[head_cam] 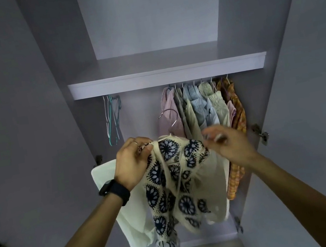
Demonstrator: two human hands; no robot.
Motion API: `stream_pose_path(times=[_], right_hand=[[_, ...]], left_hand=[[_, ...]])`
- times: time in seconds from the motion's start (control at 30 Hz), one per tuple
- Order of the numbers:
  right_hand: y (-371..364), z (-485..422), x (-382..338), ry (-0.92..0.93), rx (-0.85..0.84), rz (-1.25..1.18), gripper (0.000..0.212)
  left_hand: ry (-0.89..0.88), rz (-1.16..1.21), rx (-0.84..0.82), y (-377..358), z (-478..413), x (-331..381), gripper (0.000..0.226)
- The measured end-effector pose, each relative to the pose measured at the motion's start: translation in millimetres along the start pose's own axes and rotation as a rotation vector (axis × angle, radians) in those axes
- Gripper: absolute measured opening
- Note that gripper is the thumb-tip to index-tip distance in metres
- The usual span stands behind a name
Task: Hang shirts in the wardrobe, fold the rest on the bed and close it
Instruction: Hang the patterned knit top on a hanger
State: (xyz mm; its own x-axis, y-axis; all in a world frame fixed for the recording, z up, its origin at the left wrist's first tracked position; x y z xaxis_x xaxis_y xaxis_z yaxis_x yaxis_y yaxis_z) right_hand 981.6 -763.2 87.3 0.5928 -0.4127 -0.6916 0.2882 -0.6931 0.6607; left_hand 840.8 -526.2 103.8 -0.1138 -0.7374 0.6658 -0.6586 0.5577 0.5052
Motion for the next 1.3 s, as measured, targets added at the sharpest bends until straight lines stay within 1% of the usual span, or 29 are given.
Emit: stream_pose_path(times=[0.03,0.07,0.1,0.13,0.17,0.23,0.3,0.37,0.4,0.43,0.5,0.53,0.57,0.67,0.7,0.73,0.77,0.83,0.87,0.97,1.03,1.1,1.2,1.23,1.3], right_hand=[[7.9,-8.8,-9.0,0.074,0.053,0.123,0.039],[-0.6,-16.8,-16.2,0.138,-0.010,0.246,0.050],[-17.2,-21.1,-20.0,0.177,-0.125,0.323,0.050],[-32.3,-22.5,-24.6,0.194,-0.220,0.324,0.040],[-42.8,-23.2,-29.9,0.209,-0.255,0.288,0.029],[-50.9,-26.2,-36.9,0.267,-0.191,0.233,0.030],[-55.7,-26.7,-38.7,0.332,-0.114,0.258,0.030],[-60.0,-27.3,-36.2,0.352,-0.072,0.313,0.028],[-62.0,-28.7,-32.4,0.333,-0.069,0.323,0.027],[-63.8,-29.6,-29.2,0.319,-0.066,0.318,0.028],[-64.0,-29.4,-28.0,0.319,-0.040,0.296,0.027],[-62.6,-28.6,-30.0,0.329,-0.023,0.279,0.027],[-62.0,-27.6,-32.8,0.343,-0.010,0.265,0.027],[-66.4,-21.7,-48.6,0.406,-0.003,0.251,0.027],[-68.9,-20.2,-55.6,0.429,-0.005,0.249,0.027],[-70.6,-18.6,-62.6,0.449,-0.006,0.243,0.026],[-71.3,-16.4,-67.8,0.461,-0.008,0.236,0.025],[-71.4,-16.2,-71.0,0.441,-0.011,0.200,0.026],[-70.4,-16.8,-68.1,0.408,-0.017,0.168,0.028],[-58.4,-19.7,-46.9,0.282,-0.041,0.091,0.025],[-46.6,-21.9,-26.4,0.201,-0.057,0.093,0.024],[-42.0,-21.3,-17.9,0.193,-0.082,0.104,0.030],[-49.7,-24.4,-29.8,0.209,-0.128,0.054,0.035],[-54.4,-27.1,-35.8,0.205,-0.149,0.036,0.034],[-60.2,-32.0,-41.9,0.190,-0.171,0.035,0.028]], left_hand=[[0.003,0.034,-0.011,-0.9,0.4,1.8,0.007],[0.007,0.057,-0.019,-1.2,-0.3,3.4,0.007],[0.012,0.078,-0.026,-1.7,-0.5,5.2,0.007],[0.021,0.100,-0.031,-1.6,-1.0,6.1,0.007],[0.036,0.127,-0.033,-0.5,-0.9,5.6,0.007],[0.104,0.203,-0.018,5.3,0.1,-1.1,0.006],[0.181,0.338,0.033,16.6,3.3,-7.5,0.006],[0.205,0.474,0.077,28.5,7.7,-5.2,0.007],[0.196,0.507,0.053,30.5,10.1,-0.2,0.007],[0.173,0.514,-0.012,28.6,12.8,6.2,0.008],[0.117,0.478,-0.205,17.3,21.1,20.4,0.011],[0.094,0.407,-0.281,11.4,24.3,23.8,0.014],[0.077,0.269,-0.302,8.7,23.9,22.7,0.019],[0.049,-0.336,-0.183,14.3,10.9,19.7,0.036],[0.036,-0.415,-0.175,10.9,6.3,22.0,0.038],[0.034,-0.400,-0.201,3.7,2.0,23.6,0.036],[0.058,-0.287,-0.222,-4.0,-0.6,25.1,0.031],[0.162,-0.035,-0.180,-11.4,-4.0,22.7,0.024],[0.165,0.010,-0.150,-12.2,-5.3,23.6,0.023],[0.054,-0.020,-0.129,-11.2,-6.0,32.4,0.023],[0.022,-0.005,-0.176,-12.6,-4.7,31.5,0.024],[0.010,0.025,-0.237,-15.7,-0.6,29.5,0.024],[0.001,0.051,-0.326,-30.1,2.9,35.5,0.023],[-0.007,0.060,-0.327,-34.8,1.9,38.3,0.022],[-0.033,0.079,-0.246,-35.3,-2.2,41.8,0.021]])
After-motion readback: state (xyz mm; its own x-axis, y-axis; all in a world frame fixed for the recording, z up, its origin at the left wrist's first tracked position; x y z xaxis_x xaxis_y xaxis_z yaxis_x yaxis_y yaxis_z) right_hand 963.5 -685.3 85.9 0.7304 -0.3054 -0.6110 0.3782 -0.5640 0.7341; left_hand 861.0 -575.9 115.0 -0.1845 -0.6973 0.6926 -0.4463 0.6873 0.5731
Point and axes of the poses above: each hand's wrist, its own z-axis away from the middle knuckle, its own y-axis out of the back of the hand, x = y × z, the point moved 9 cm from there along -z, towards the middle knuckle, and after that the axes turned 6 degrees about z, right-handed, at the moved point
